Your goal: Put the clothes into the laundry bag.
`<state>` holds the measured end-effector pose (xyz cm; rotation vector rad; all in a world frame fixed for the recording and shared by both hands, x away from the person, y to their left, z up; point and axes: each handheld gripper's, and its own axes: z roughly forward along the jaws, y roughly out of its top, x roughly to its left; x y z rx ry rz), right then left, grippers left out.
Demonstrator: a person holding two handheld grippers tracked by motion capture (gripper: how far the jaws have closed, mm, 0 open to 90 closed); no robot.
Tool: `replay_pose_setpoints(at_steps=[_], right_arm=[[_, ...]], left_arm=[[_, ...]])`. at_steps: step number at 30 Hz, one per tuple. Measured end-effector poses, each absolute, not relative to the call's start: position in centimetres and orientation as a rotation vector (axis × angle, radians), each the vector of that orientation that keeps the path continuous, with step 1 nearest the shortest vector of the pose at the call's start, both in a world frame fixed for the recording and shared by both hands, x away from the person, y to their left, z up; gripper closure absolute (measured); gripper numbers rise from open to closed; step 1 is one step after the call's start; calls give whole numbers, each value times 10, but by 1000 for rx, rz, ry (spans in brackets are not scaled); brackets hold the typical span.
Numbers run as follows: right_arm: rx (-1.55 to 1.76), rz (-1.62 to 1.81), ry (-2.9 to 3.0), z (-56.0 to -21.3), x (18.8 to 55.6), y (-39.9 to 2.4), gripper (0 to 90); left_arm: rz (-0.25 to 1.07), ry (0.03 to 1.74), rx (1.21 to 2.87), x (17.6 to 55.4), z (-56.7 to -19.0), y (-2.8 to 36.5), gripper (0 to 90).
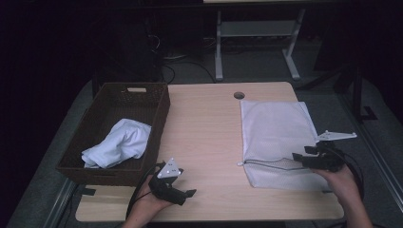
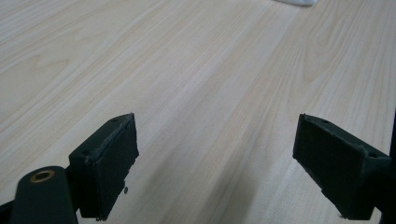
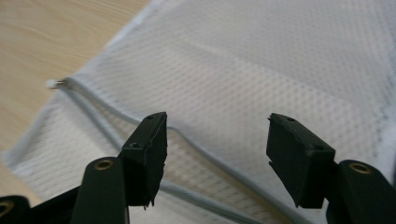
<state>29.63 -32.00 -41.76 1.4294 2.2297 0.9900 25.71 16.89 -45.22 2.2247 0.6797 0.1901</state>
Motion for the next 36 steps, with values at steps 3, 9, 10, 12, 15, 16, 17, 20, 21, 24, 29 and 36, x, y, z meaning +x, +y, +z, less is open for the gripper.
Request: replay_pose_setpoints(at_steps=[3, 9, 10, 12, 15, 16, 17, 20, 21, 24, 29, 36], right_arm=[[1391, 1013, 2239, -417, 286, -310, 328], [1321, 1057, 2242, -421, 270, -288, 249], [1309, 1063, 2257, -422, 268, -284, 238], [1281, 1072, 2288, -424, 265, -274, 192], [1229, 1091, 2336, -424, 262, -258, 161], [1214, 1100, 2349, -425, 261, -252, 147], [1194, 1108, 2357, -425, 260, -247, 137], [1136, 1129, 2387, -427, 256, -230, 123], [1119, 1129, 2396, -428, 255, -225, 111], [1093, 1155, 2403, -428, 253, -211, 100], [1028, 1181, 2441, -435, 253, -188, 6], [951, 1154, 2452, -455, 251, -173, 0]], left_arm=[[186, 672, 2234, 257, -452, 168, 135], [169, 655, 2246, 257, -453, 165, 134], [166, 651, 2249, 257, -453, 165, 134], [164, 644, 2252, 256, -453, 163, 134], [153, 636, 2261, 256, -454, 161, 134], [146, 633, 2266, 255, -454, 161, 134], [142, 632, 2268, 255, -455, 160, 133], [130, 626, 2266, 254, -455, 158, 128], [125, 623, 2266, 254, -455, 158, 128], [113, 610, 2265, 253, -455, 156, 124], [105, 597, 2273, 252, -455, 154, 124], [76, 580, 2287, 250, -452, 151, 126]])
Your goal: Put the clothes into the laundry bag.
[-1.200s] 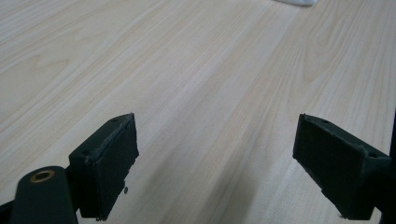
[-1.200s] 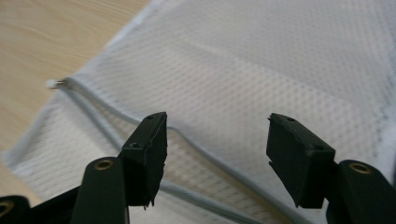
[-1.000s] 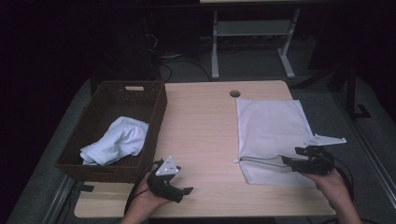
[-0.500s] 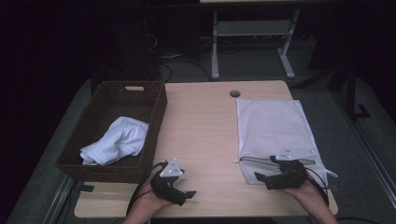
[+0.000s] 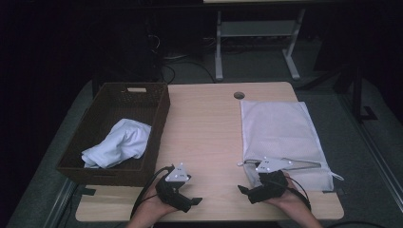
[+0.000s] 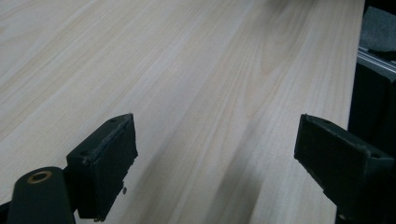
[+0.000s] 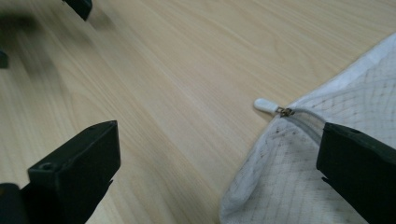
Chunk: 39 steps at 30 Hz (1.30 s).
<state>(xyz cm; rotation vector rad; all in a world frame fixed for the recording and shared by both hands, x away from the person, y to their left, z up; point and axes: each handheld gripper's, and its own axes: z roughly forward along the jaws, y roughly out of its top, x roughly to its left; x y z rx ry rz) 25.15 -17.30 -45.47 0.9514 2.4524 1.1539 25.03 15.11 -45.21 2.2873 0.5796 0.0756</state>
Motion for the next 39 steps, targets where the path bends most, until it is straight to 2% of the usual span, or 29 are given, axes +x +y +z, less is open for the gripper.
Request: replay_pose_setpoints(at_steps=[20, 39], right_arm=[[885, 1123, 2542, -466, 246, -167, 0], [921, 1128, 2495, -462, 248, -177, 0]], left_arm=[[76, 615, 2285, 266, -394, 171, 132], [209, 675, 2354, 307, -341, 205, 136]])
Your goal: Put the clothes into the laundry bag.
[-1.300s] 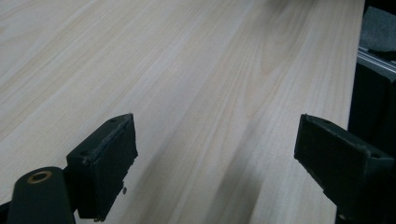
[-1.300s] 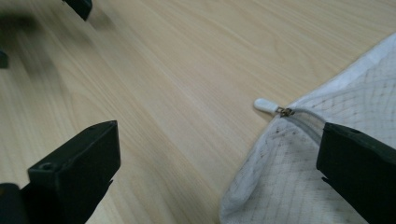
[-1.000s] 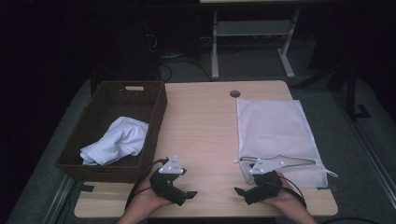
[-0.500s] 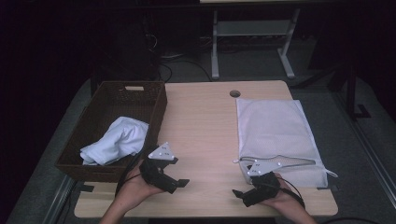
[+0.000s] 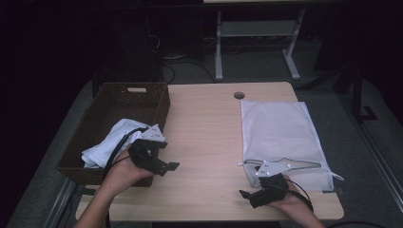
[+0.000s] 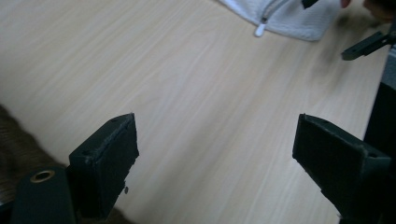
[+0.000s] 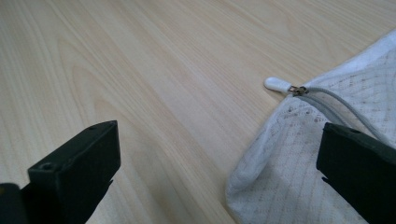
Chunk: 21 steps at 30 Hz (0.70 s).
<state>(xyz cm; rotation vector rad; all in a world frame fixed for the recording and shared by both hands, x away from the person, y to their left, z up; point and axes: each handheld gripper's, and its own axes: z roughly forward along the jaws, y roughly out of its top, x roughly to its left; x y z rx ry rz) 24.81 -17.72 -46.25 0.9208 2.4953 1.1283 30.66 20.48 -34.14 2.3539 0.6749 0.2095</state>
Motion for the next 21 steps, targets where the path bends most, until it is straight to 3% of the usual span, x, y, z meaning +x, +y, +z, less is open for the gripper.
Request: replay_pose_setpoints(at_steps=[21], right_arm=[[954, 1122, 2485, -464, 250, -180, 0]], left_arm=[[344, 919, 2375, 362, -315, 270, 135]])
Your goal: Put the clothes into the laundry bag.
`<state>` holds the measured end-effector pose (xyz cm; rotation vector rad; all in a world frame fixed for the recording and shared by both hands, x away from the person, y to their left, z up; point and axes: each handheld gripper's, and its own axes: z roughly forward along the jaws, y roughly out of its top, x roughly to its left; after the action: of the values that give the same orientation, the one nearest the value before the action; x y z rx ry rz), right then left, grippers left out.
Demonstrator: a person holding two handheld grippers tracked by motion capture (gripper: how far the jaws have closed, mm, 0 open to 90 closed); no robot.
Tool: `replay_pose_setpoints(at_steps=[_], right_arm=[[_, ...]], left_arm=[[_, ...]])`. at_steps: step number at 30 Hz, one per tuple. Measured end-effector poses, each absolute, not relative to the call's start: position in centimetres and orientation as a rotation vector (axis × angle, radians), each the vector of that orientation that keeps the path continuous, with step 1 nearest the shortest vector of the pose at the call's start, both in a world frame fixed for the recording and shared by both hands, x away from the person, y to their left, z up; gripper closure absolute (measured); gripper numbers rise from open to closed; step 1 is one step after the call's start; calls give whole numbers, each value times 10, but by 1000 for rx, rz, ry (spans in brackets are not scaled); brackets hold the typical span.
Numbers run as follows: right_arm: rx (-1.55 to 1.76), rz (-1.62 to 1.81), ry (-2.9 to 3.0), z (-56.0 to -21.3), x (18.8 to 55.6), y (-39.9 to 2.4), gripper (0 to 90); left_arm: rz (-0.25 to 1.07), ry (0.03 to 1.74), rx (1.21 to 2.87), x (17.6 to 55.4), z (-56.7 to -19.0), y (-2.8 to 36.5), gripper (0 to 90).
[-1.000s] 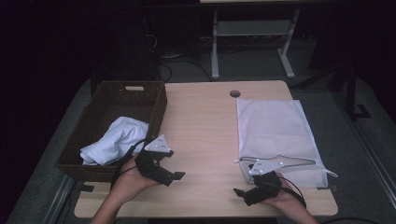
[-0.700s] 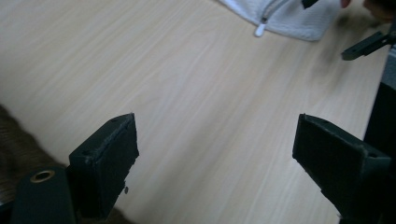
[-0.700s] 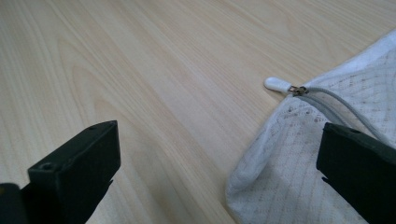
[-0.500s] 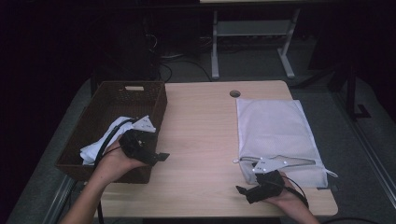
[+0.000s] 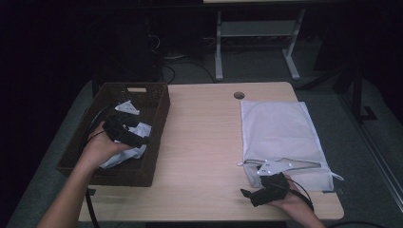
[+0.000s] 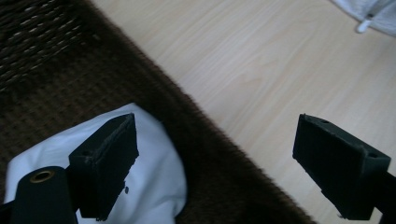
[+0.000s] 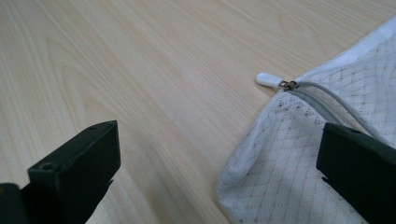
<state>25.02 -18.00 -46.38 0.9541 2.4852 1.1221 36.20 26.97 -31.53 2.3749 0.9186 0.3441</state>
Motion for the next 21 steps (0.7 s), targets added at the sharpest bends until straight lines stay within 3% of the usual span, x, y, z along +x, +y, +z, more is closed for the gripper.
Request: replay_pose_setpoints(at_steps=[21], right_arm=[[951, 1122, 2485, -463, 250, -182, 0]], left_arm=[[329, 1215, 2471, 434, -361, 312, 125]])
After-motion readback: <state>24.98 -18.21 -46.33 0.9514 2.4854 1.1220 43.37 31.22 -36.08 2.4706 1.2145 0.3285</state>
